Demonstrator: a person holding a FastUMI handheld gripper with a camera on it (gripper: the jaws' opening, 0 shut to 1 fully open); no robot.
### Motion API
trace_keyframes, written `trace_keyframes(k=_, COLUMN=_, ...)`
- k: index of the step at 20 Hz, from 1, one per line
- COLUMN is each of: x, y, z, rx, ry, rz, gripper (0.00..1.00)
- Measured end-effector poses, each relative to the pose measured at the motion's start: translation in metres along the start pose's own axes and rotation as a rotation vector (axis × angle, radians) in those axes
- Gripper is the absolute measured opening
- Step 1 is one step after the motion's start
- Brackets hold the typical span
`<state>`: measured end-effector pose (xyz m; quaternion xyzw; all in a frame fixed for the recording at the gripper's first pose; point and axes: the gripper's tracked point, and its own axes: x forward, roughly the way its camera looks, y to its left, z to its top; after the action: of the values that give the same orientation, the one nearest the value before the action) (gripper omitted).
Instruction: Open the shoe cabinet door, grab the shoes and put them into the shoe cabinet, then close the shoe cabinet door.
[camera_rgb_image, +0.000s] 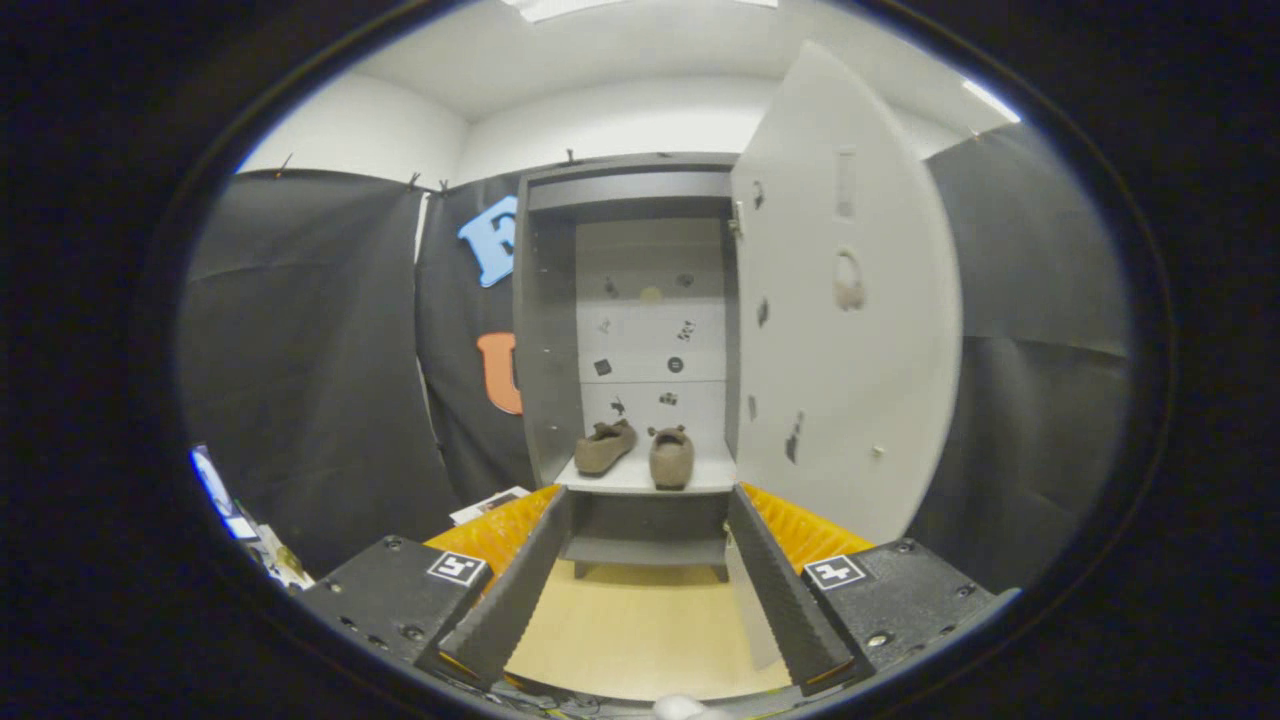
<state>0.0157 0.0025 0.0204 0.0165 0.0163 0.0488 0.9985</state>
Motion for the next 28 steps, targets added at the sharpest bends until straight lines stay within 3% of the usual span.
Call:
trace_keyframes(k=5, x=-0.033, y=-0.109, z=-0.012, rx=0.002, ry=0.009, rz=-0.207, gripper=1.0)
trace_keyframes(k=11, x=-0.033, y=-0.188, z=-0.023, rx=0.044, ry=0.04, rz=-0.304, gripper=1.0)
trace_keyframes(k=15, x=-0.008, y=-0.209, z=-0.031, rx=0.043, ry=0.031, rz=-0.268, gripper=1.0)
trace_keyframes(k=22, x=0.047, y=-0.209, z=-0.02, rx=-0.005, ry=-0.003, rz=-0.091, gripper=1.0)
trace_keyframes(k=28, x=0.064, y=-0.196, z=-0.013, rx=-0.003, ry=0.012, rz=0.031, gripper=0.98)
